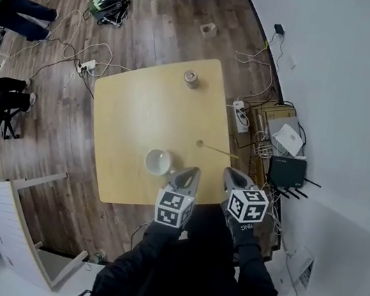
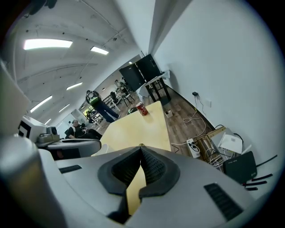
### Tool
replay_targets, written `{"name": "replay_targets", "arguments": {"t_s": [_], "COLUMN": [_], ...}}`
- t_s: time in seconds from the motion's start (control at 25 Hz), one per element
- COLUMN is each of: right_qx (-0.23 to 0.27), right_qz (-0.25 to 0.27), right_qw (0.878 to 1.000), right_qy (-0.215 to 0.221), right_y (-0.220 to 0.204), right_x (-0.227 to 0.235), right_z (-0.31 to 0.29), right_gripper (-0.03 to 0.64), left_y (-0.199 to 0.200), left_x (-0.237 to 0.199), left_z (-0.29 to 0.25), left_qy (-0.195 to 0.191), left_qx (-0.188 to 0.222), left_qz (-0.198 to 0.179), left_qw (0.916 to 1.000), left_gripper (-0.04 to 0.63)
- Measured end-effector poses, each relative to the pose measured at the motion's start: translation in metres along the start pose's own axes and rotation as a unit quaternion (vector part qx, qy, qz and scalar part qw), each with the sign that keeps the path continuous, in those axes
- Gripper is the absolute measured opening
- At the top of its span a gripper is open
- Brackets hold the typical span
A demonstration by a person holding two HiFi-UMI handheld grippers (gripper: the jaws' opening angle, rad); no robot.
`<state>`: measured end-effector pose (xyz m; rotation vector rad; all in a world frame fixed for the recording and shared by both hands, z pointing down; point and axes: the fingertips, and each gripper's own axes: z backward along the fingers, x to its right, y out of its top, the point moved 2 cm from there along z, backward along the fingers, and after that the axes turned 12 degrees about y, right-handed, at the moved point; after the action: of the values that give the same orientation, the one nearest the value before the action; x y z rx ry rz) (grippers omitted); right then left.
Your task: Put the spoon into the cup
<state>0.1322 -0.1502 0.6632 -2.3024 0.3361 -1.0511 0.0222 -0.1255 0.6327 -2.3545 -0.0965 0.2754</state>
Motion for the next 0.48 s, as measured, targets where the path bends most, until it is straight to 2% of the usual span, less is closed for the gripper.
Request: {"name": "replay_targets", "arguments": {"t_s": [0.2,0.48], "right_qx": [0.005,0.031], "right_qz": [-0.025,-0.068], "right_qw": [0.999,0.996], "right_qy": [-0.027,-0.053], "right_y": [-0.011,-0.022], "right_x": [0.037,0.093], "right_z": [-0.012,-0.023], "right_gripper": [0.023,0.035], "left_y": [-0.008,-0.026], "left_x": [0.004,0.007], "left_z": [-0.032,-0.071], "left_qy": [-0.008,0.0], "left_qx": [-0.018,-0.045], "left_qz": [0.005,0.011], "left_qw": [0.9998,0.9989], "left_gripper": [0.035,0.035]}}
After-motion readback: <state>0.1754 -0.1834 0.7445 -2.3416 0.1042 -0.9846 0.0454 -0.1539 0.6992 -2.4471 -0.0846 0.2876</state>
